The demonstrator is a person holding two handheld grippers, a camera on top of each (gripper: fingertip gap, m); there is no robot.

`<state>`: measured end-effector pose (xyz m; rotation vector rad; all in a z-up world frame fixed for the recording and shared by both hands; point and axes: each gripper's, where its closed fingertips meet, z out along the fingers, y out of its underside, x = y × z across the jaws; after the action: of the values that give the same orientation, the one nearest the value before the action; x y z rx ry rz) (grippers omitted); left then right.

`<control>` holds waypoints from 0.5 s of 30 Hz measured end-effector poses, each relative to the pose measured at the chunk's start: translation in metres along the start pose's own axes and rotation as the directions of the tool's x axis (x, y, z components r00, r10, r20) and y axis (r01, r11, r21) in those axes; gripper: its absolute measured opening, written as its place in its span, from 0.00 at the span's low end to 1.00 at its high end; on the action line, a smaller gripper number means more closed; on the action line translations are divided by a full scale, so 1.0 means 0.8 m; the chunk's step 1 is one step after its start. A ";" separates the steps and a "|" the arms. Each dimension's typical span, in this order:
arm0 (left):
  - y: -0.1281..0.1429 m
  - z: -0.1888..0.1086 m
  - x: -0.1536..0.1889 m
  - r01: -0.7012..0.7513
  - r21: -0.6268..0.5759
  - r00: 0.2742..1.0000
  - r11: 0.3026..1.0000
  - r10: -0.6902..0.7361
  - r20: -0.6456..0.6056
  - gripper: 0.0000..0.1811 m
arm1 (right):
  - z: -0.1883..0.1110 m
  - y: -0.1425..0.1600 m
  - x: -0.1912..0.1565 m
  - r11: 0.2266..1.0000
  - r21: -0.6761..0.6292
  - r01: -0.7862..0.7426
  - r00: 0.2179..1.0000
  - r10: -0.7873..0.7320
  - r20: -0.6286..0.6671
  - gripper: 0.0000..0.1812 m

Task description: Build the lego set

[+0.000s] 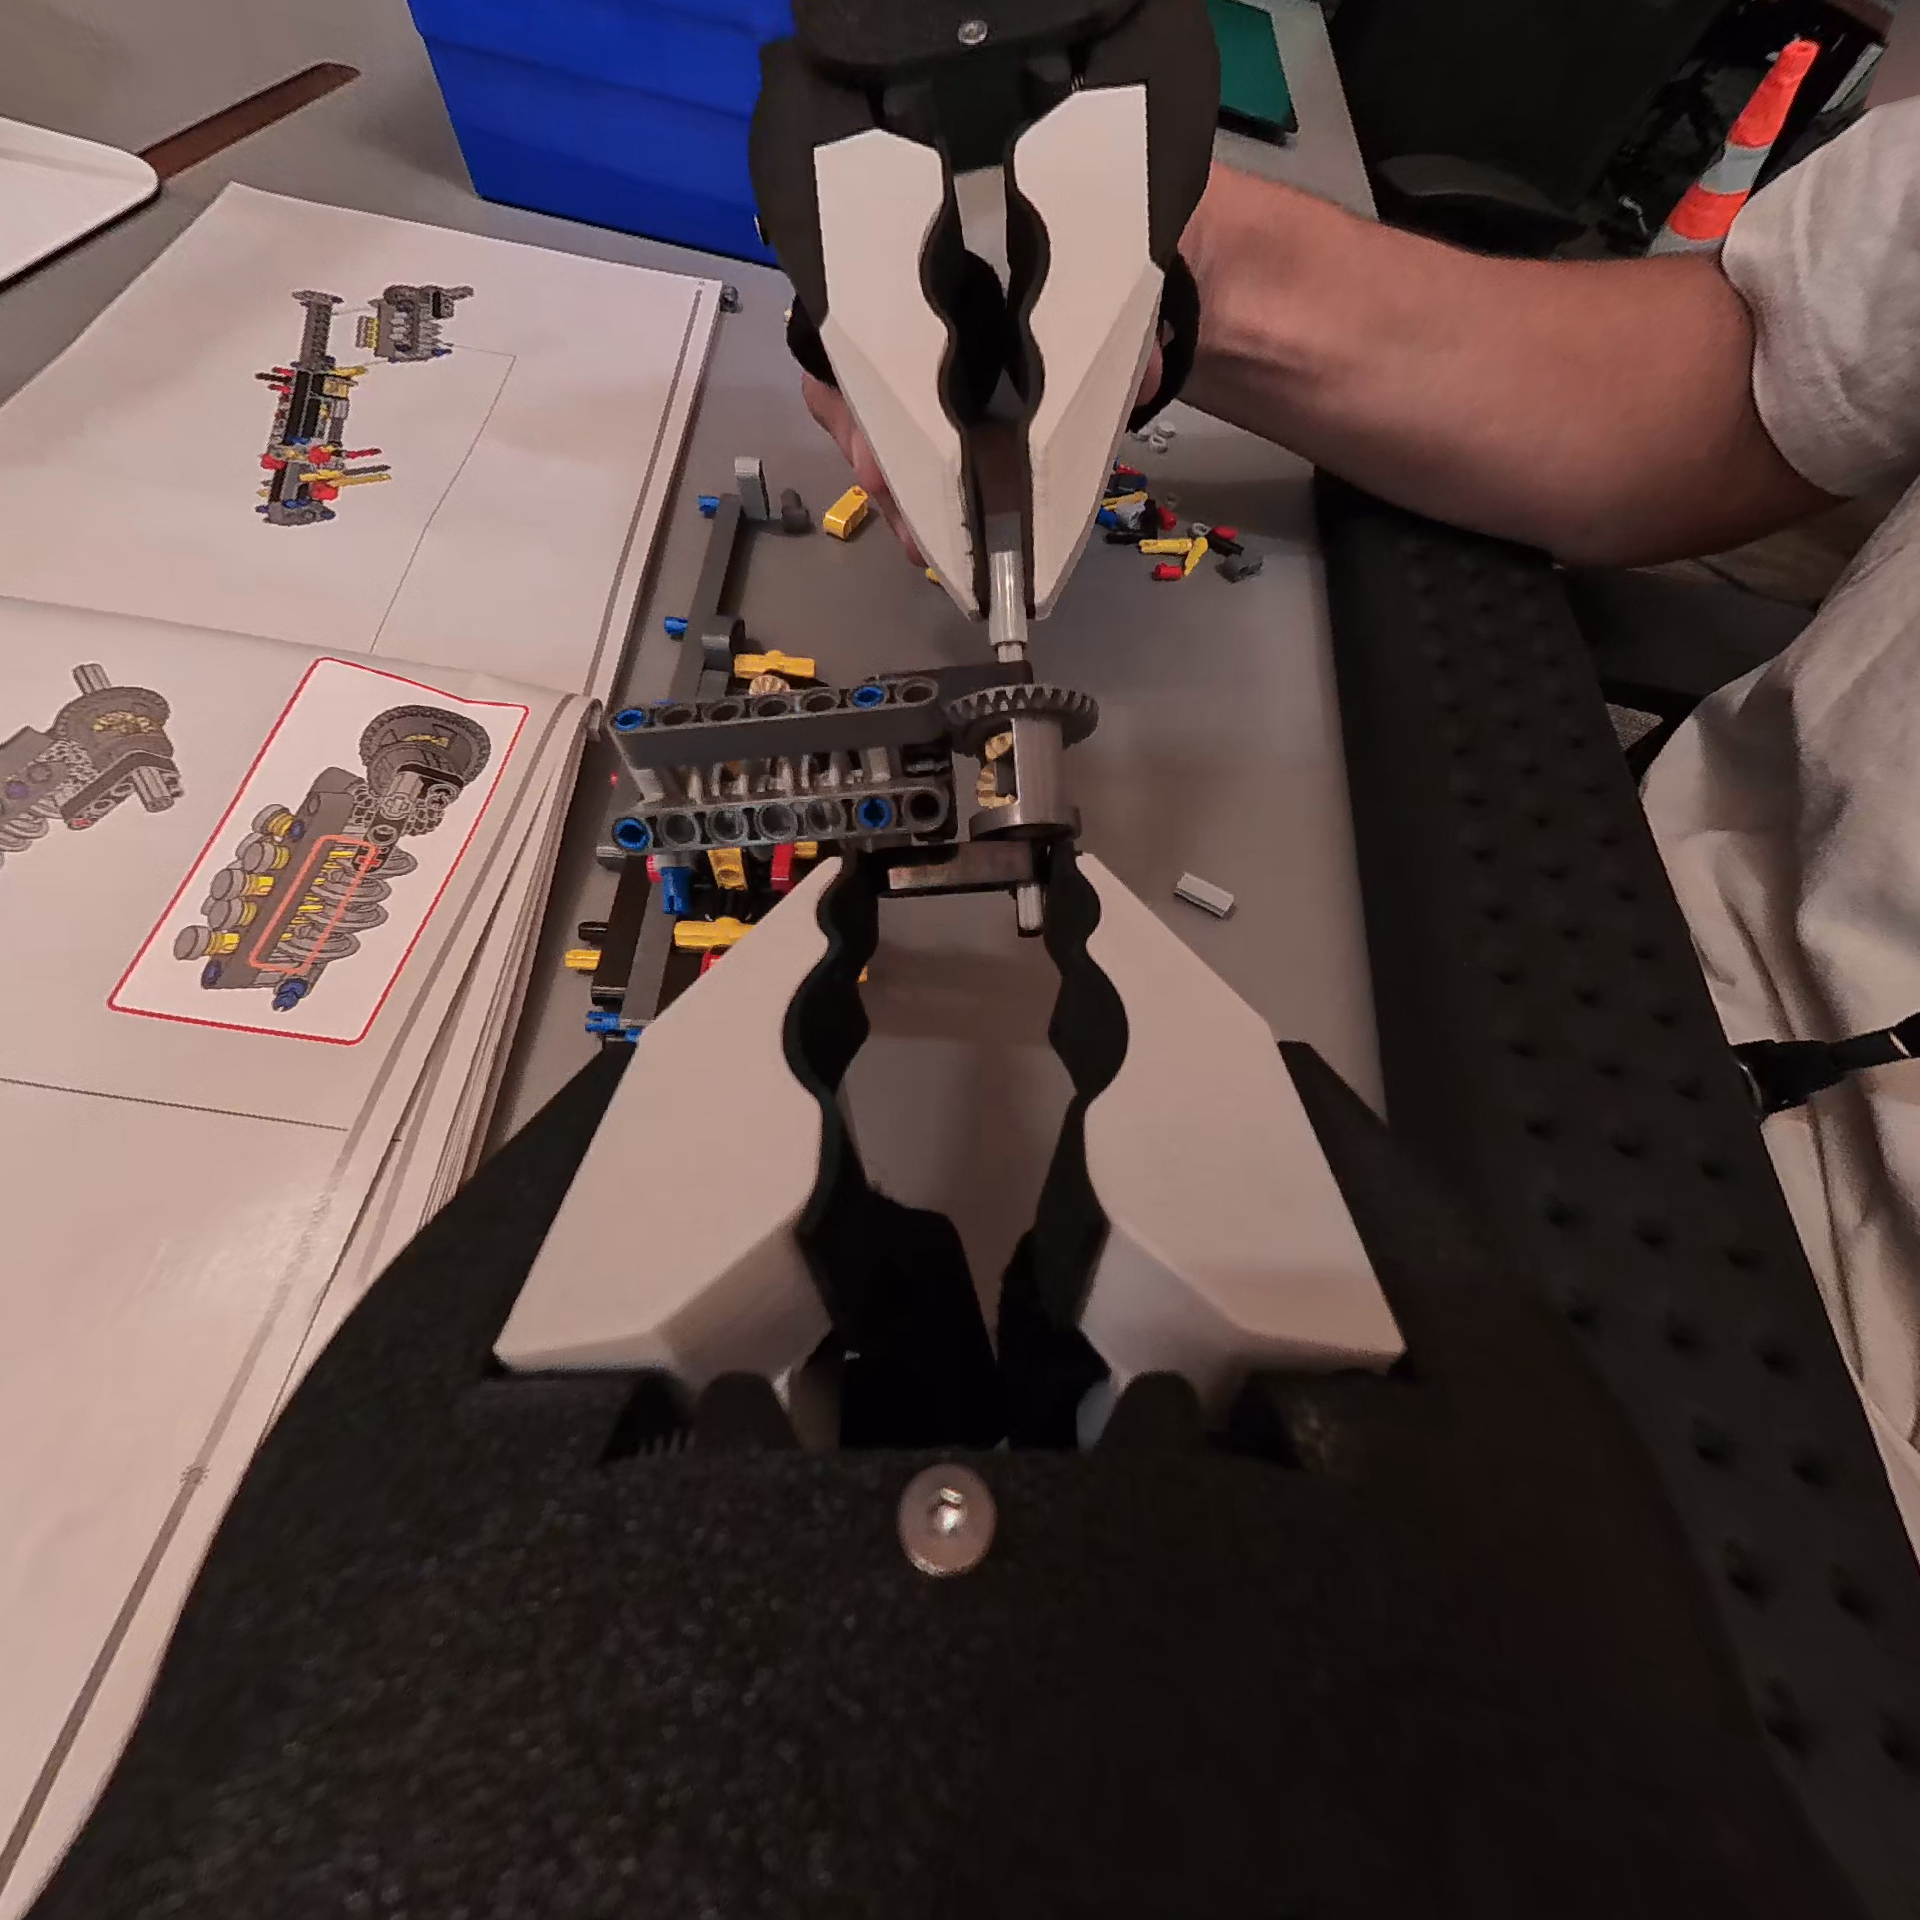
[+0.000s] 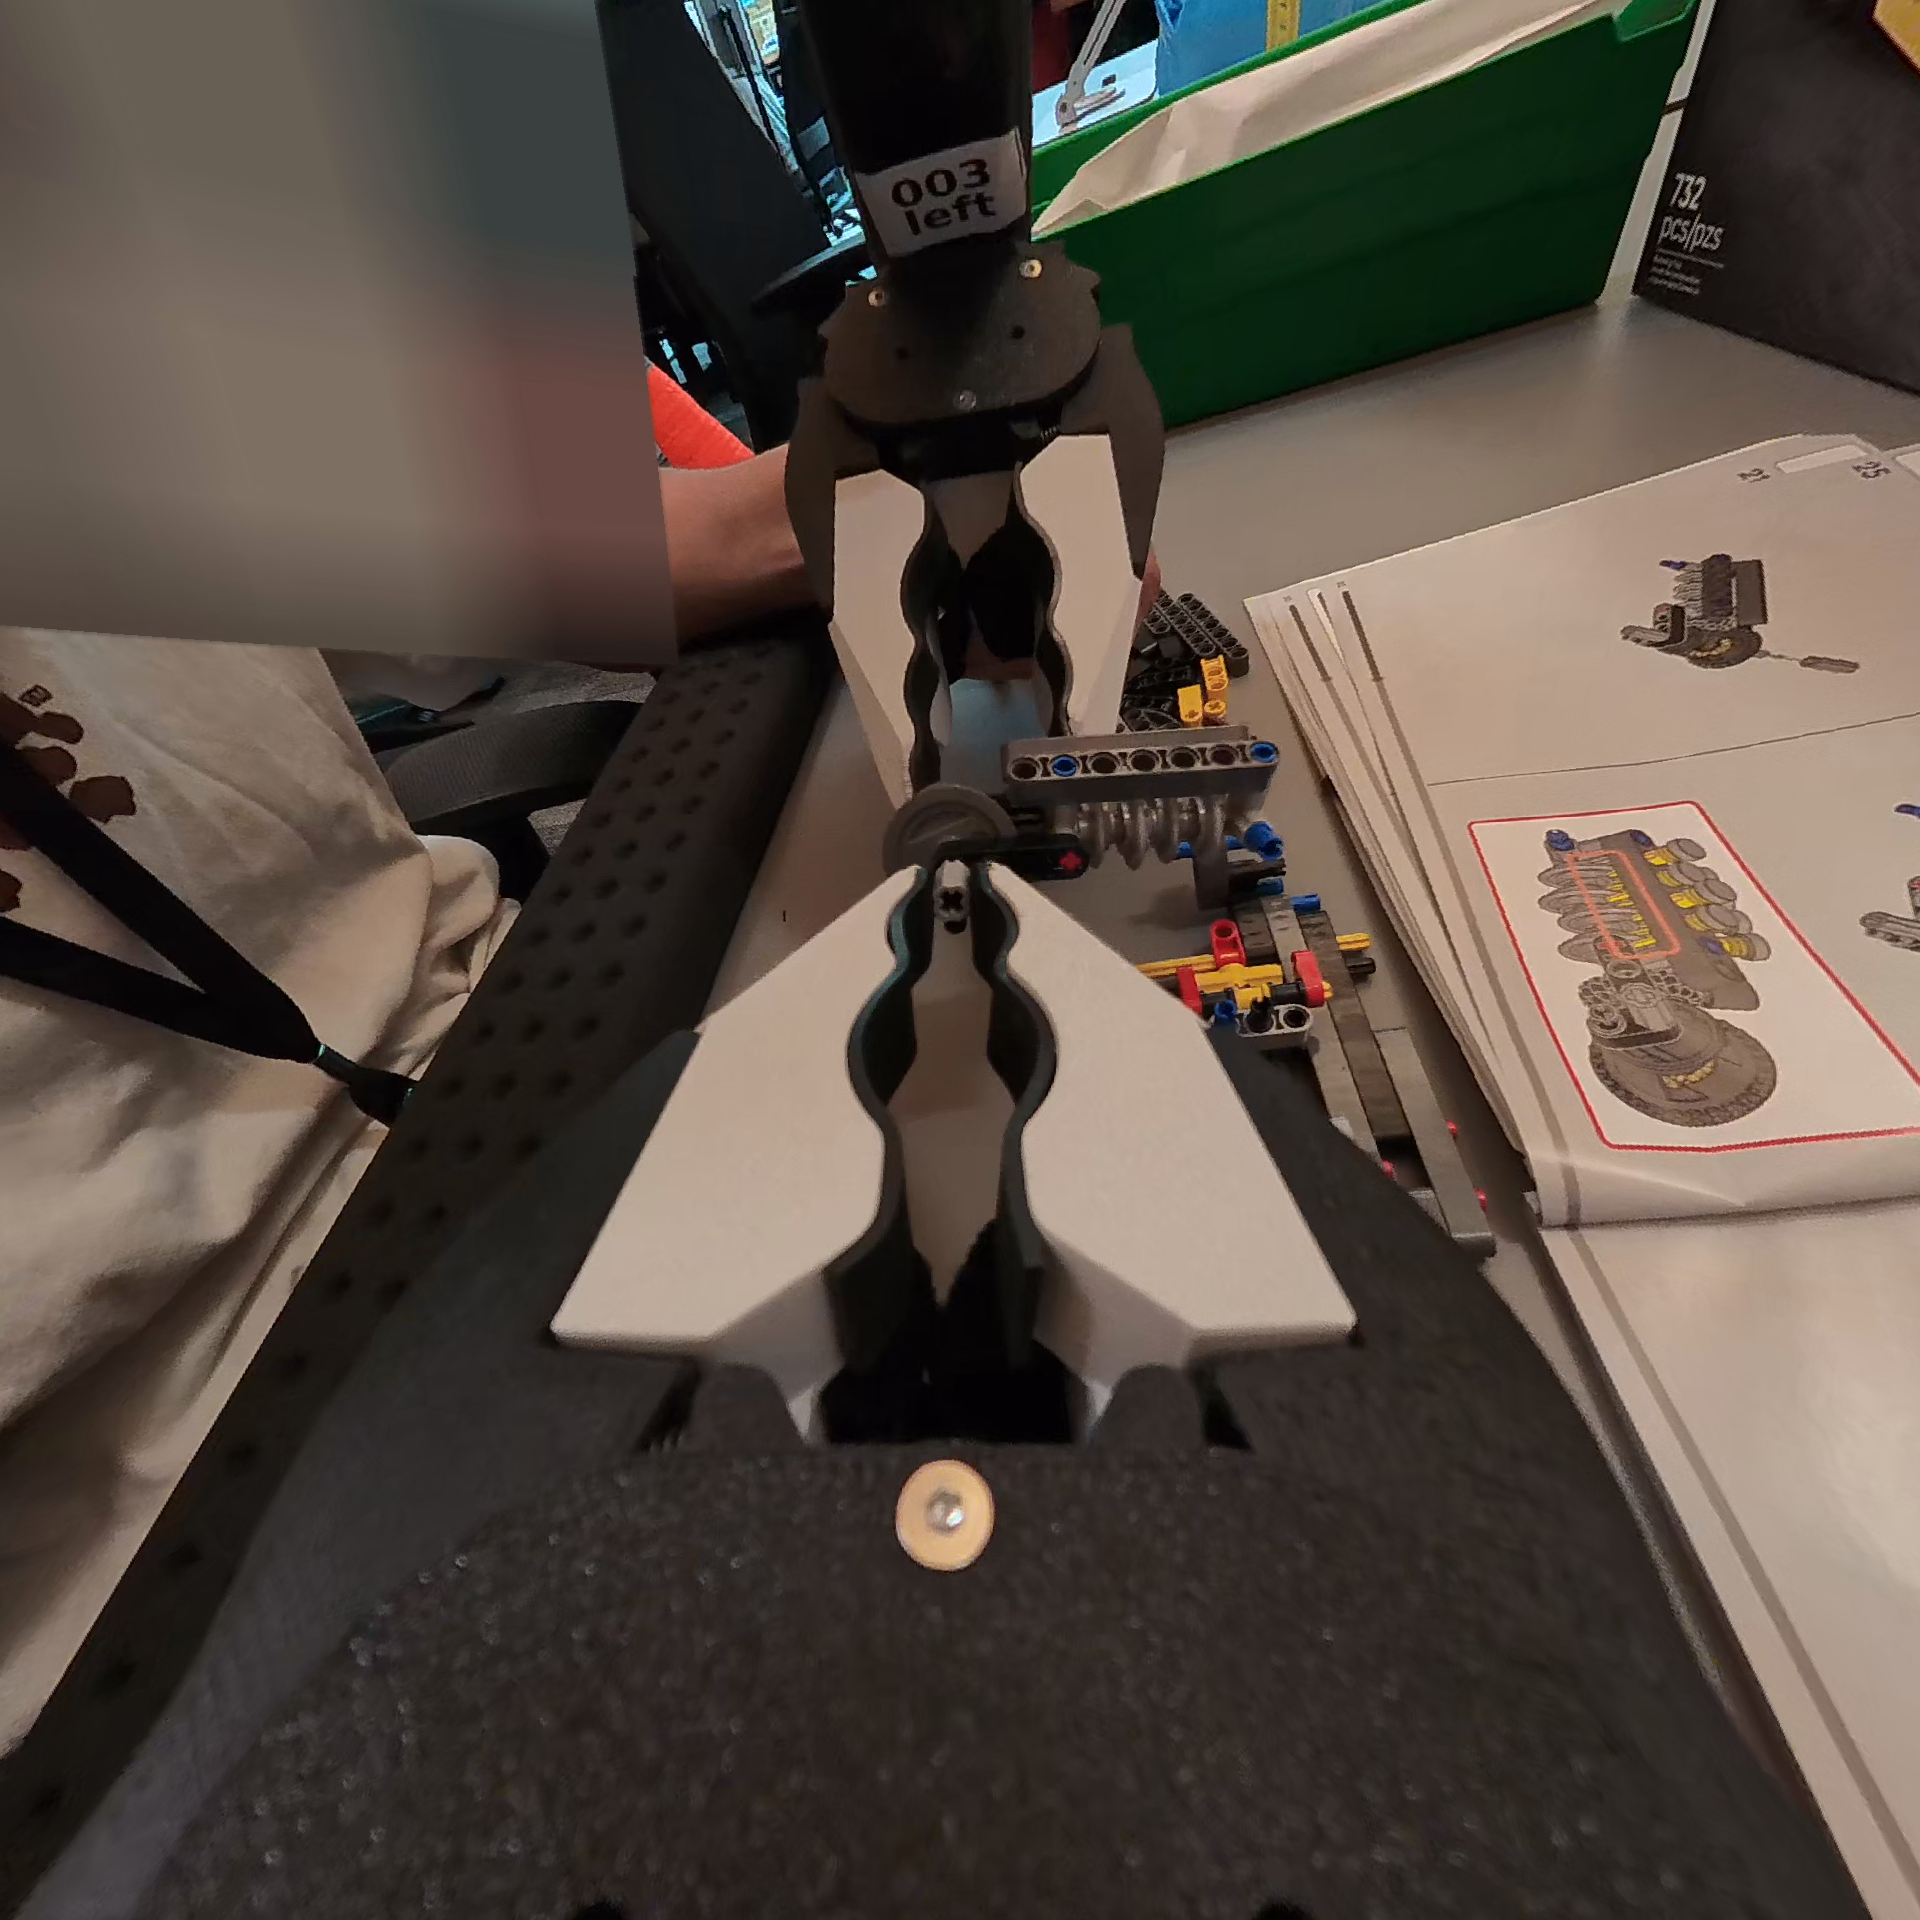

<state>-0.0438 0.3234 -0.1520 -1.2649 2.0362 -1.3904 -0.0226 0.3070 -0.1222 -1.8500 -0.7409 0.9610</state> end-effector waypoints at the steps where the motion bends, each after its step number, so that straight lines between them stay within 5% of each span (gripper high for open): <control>1: -0.001 -0.001 0.000 0.000 0.003 1.000 1.000 0.000 -0.001 0.17 | 0.000 0.000 0.000 1.000 -0.001 0.001 1.000 -0.001 -0.001 0.03; 15: 0.001 0.000 -0.004 0.012 -0.002 1.000 1.000 -0.012 0.013 0.17 | 0.001 -0.001 0.005 1.000 -0.006 0.020 0.999 -0.020 -0.039 0.03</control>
<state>-0.0421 0.3262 -0.1537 -1.2861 2.0254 -1.3826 -0.0215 0.3106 -0.1227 -1.8583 -0.7376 0.9082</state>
